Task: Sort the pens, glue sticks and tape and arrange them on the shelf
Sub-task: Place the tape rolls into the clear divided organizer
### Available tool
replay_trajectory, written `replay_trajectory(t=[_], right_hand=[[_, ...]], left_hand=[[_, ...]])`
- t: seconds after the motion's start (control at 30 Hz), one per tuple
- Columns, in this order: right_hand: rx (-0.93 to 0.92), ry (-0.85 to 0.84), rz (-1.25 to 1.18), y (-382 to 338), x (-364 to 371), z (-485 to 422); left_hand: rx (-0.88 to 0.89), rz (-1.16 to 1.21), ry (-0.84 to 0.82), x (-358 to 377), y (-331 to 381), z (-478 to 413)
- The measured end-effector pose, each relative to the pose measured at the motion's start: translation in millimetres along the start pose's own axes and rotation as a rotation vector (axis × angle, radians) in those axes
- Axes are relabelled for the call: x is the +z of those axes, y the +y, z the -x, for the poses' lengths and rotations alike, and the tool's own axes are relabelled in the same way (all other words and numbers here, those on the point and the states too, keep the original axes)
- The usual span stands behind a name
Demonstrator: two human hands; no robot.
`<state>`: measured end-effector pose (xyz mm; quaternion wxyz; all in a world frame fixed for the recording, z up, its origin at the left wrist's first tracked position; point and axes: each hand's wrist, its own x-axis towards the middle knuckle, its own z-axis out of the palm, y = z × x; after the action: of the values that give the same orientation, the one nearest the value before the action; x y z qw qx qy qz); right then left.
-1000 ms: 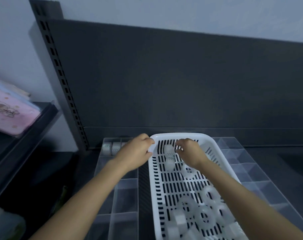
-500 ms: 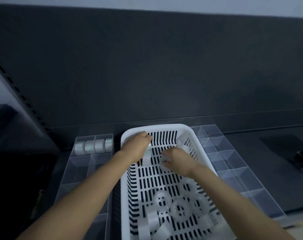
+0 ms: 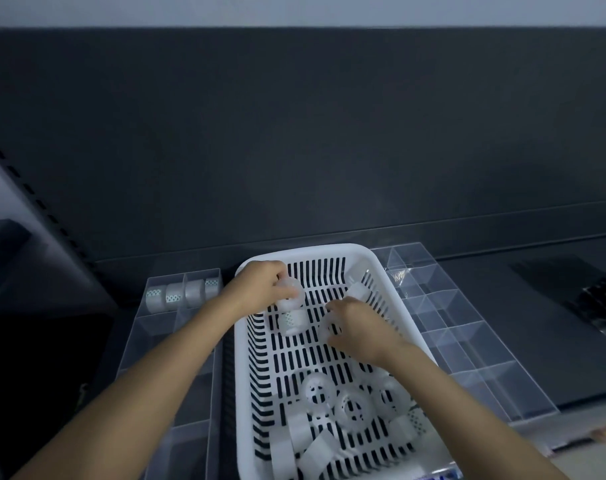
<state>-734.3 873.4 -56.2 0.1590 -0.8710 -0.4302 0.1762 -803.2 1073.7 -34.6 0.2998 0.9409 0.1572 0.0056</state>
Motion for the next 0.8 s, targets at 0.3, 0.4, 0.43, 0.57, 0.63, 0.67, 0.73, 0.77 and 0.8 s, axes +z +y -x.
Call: replay_trajectory(t=[0.3,0.4,0.43,0.57,0.63,0.67,0.73,0.77,0.8], right_hand=[[0.06,0.186,-0.079,-4,4,19],[0.076,0.201,-0.085,-5,8,23],[0.084,0.206,-0.093,-4,10,24],[0.112,0.21,-0.132,1,16,24],[0.123,0.213,-0.134,2,17,23],[0.126,0.219,-0.133,3,17,23],[0.124,0.229,-0.133,3,17,23],[0.12,0.229,-0.13,3,17,23],[0.121,0.218,-0.127,3,17,23]], left_hand=[[0.135,-0.005,-0.26,9,17,23],[0.038,-0.117,-0.213,20,13,22],[-0.002,-0.147,-0.172,21,14,23],[-0.055,-0.143,-0.124,23,20,26],[-0.015,-0.116,-0.212,27,22,28],[0.002,-0.096,-0.249,29,23,29],[0.017,-0.063,-0.275,33,24,32],[0.01,-0.061,-0.27,34,25,33],[-0.008,-0.073,-0.257,34,25,33]])
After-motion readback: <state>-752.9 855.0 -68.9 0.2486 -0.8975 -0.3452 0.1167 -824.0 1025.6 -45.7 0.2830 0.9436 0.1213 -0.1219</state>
